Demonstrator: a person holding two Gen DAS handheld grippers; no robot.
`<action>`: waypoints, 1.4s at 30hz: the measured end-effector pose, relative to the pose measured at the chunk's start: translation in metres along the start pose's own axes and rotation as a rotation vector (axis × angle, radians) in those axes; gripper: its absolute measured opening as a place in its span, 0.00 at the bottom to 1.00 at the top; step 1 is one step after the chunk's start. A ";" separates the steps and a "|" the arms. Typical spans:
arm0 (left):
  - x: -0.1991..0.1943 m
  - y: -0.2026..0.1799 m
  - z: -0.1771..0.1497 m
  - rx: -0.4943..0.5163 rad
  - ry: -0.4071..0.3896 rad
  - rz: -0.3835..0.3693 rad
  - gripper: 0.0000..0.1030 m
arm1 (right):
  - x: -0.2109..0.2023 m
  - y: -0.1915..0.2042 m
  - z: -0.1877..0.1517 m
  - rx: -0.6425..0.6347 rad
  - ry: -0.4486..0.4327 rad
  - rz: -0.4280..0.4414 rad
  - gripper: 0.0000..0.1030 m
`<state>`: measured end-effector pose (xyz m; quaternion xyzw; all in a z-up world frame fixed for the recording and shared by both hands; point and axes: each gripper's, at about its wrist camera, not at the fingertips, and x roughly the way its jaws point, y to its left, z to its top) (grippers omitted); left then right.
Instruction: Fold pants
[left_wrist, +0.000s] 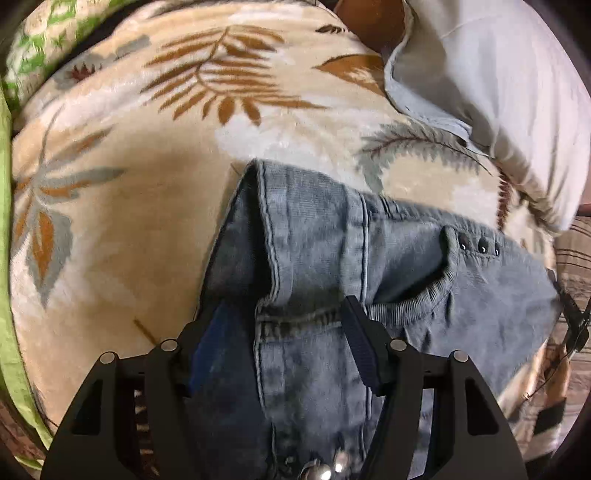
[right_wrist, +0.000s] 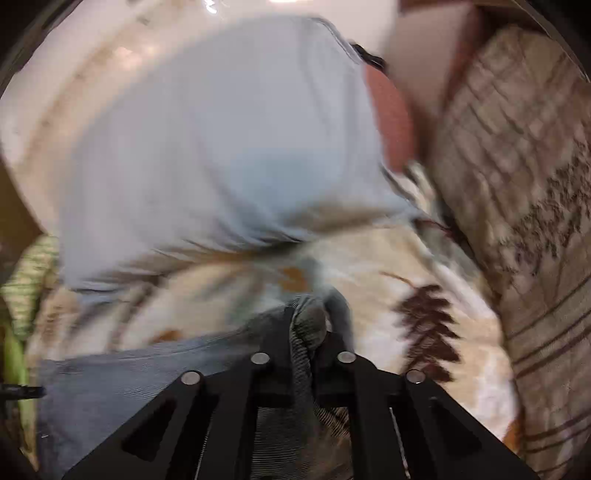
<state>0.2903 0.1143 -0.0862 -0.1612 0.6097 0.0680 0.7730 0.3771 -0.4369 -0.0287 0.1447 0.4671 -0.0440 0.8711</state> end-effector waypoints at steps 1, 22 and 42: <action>-0.001 -0.006 0.000 0.022 -0.008 0.029 0.61 | 0.015 -0.004 -0.006 0.006 0.055 -0.056 0.17; -0.027 0.037 0.039 -0.128 0.081 -0.137 0.68 | -0.044 -0.040 -0.004 0.212 0.011 0.165 0.70; 0.002 -0.007 0.050 0.140 0.069 -0.175 0.49 | 0.031 0.006 0.009 0.003 0.129 0.079 0.34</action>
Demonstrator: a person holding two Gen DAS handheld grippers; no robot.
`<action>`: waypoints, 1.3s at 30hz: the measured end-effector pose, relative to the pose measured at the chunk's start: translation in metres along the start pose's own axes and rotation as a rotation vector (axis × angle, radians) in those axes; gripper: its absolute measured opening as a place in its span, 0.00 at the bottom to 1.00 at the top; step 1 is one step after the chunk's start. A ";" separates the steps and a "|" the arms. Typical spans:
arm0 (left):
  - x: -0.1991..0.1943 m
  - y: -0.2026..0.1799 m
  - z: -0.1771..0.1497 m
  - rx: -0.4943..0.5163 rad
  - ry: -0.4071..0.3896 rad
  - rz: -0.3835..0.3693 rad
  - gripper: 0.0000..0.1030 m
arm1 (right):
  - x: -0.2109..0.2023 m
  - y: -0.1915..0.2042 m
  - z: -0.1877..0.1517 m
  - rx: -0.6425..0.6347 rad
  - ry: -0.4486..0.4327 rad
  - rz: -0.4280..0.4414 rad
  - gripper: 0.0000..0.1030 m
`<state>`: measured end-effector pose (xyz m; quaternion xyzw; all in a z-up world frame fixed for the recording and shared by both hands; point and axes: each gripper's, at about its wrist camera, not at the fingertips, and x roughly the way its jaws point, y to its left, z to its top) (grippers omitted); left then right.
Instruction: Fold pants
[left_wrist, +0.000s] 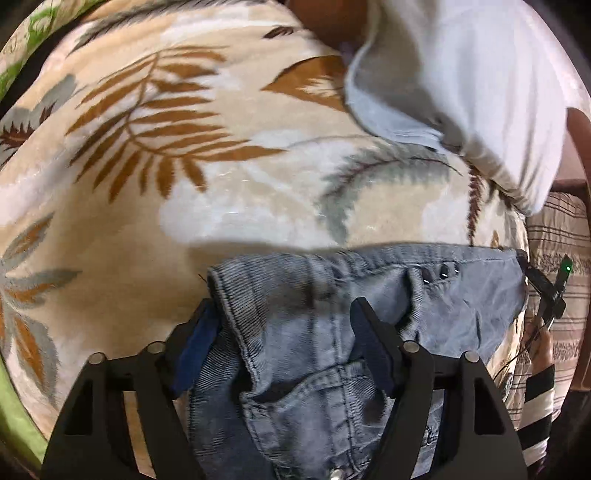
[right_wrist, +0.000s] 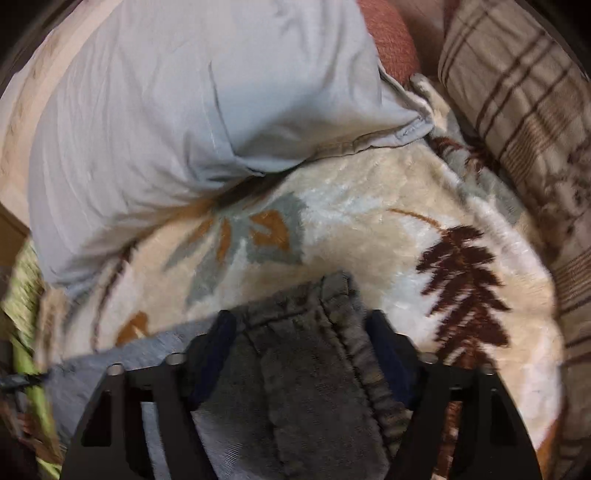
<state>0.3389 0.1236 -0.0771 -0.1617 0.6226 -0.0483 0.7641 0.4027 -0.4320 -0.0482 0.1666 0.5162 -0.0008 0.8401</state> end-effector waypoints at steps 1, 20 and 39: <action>-0.003 -0.005 -0.003 0.017 -0.017 0.025 0.34 | -0.002 0.001 -0.002 -0.012 0.005 -0.012 0.24; -0.120 -0.087 -0.107 0.328 -0.372 0.311 0.12 | -0.160 0.005 -0.073 0.052 -0.205 0.002 0.11; -0.033 -0.031 -0.025 0.108 -0.151 0.224 0.12 | -0.027 -0.010 -0.005 0.068 -0.047 0.015 0.62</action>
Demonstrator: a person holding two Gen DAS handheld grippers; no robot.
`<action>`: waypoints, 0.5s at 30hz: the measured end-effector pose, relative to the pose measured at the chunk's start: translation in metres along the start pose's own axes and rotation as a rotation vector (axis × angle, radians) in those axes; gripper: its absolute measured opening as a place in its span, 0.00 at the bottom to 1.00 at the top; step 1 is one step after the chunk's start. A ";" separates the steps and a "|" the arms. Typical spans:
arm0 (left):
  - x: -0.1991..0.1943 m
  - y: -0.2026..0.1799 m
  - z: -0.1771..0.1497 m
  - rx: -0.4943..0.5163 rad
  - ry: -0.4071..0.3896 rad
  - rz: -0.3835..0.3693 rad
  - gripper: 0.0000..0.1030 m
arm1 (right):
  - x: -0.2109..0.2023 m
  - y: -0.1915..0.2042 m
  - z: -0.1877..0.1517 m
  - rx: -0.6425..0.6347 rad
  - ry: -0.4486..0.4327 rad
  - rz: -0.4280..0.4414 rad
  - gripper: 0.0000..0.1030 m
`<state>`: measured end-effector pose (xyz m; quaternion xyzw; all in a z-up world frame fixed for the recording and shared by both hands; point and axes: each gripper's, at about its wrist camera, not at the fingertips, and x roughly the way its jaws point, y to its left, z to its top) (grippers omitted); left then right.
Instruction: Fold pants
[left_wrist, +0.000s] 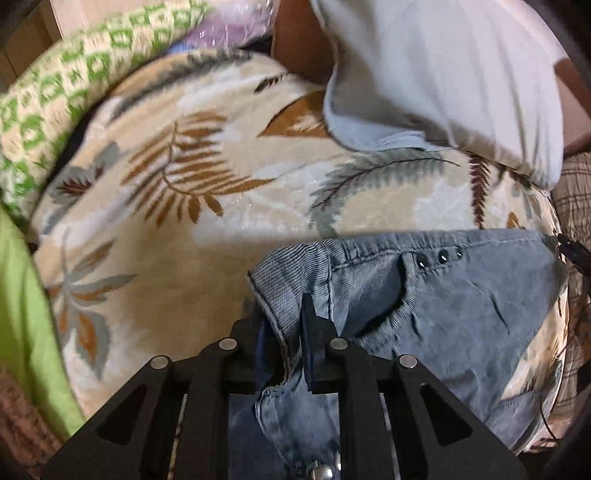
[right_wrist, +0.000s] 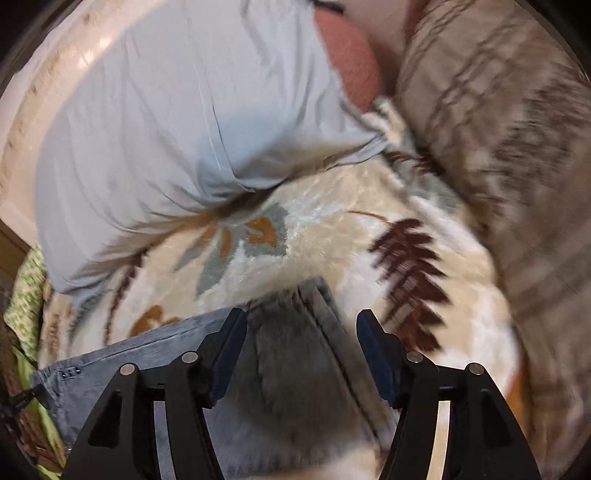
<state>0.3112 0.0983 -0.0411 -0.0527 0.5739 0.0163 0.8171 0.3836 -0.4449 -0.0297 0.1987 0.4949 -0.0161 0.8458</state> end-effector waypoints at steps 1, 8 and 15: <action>0.008 0.001 0.003 -0.002 0.017 -0.010 0.14 | 0.010 0.003 0.002 -0.019 0.016 0.003 0.62; 0.024 -0.004 0.005 -0.006 0.052 -0.034 0.20 | 0.009 0.036 -0.004 -0.203 -0.009 -0.075 0.10; -0.041 -0.007 -0.016 -0.012 -0.094 -0.025 0.11 | -0.066 0.045 -0.026 -0.216 -0.120 -0.069 0.10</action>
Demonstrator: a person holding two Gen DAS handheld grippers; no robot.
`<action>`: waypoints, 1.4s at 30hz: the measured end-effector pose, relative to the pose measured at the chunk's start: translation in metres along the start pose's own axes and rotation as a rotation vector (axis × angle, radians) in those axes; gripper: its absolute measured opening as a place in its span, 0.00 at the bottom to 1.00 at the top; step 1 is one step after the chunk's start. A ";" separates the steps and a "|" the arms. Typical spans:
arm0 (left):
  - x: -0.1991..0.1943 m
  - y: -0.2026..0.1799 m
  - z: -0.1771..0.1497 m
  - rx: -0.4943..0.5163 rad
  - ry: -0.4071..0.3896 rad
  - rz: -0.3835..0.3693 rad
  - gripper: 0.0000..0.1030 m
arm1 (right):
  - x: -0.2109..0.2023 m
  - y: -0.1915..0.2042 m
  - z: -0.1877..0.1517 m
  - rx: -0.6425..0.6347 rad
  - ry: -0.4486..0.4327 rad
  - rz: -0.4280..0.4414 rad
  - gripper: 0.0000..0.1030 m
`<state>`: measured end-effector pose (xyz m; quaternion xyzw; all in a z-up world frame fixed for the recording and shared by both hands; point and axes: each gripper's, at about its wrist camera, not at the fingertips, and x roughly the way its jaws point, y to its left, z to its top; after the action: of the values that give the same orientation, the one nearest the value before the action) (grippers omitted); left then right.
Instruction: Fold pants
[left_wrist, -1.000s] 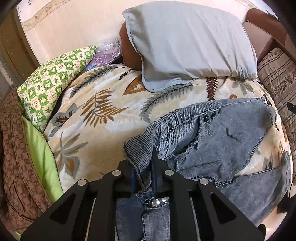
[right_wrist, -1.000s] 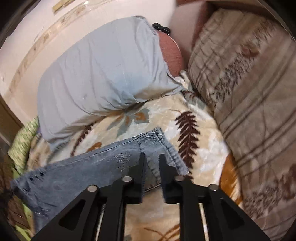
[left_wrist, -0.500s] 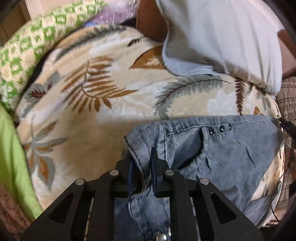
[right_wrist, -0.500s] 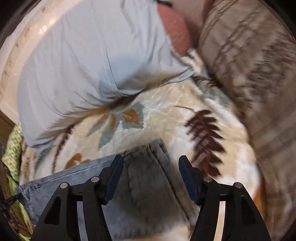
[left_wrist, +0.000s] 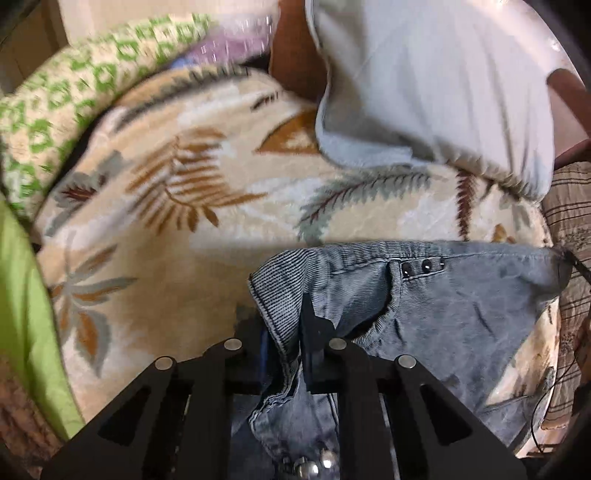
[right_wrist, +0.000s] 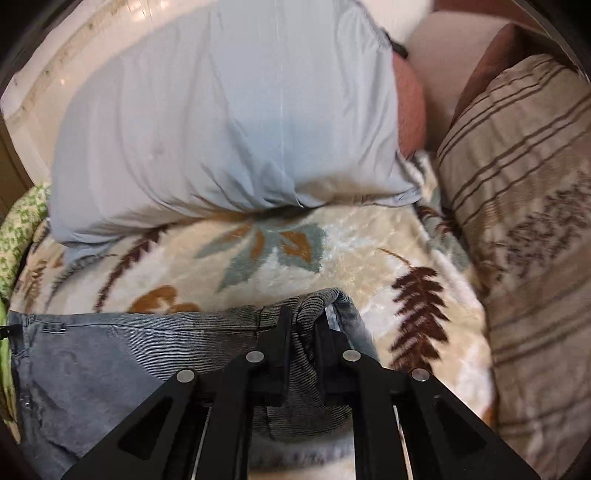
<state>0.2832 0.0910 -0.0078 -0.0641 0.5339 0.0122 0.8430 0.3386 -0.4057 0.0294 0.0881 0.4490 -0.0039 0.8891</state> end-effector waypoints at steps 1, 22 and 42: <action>-0.009 0.001 -0.001 0.000 -0.018 -0.004 0.11 | -0.010 -0.001 -0.003 -0.001 -0.010 -0.001 0.10; -0.118 0.004 -0.157 0.033 -0.134 -0.055 0.12 | -0.181 -0.051 -0.189 0.234 -0.114 0.069 0.10; -0.110 0.067 -0.239 -0.215 0.005 -0.196 0.50 | -0.234 -0.024 -0.284 0.329 -0.132 -0.020 0.59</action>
<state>0.0150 0.1341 -0.0155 -0.2059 0.5227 -0.0135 0.8272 -0.0300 -0.4003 0.0476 0.2277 0.3837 -0.0920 0.8902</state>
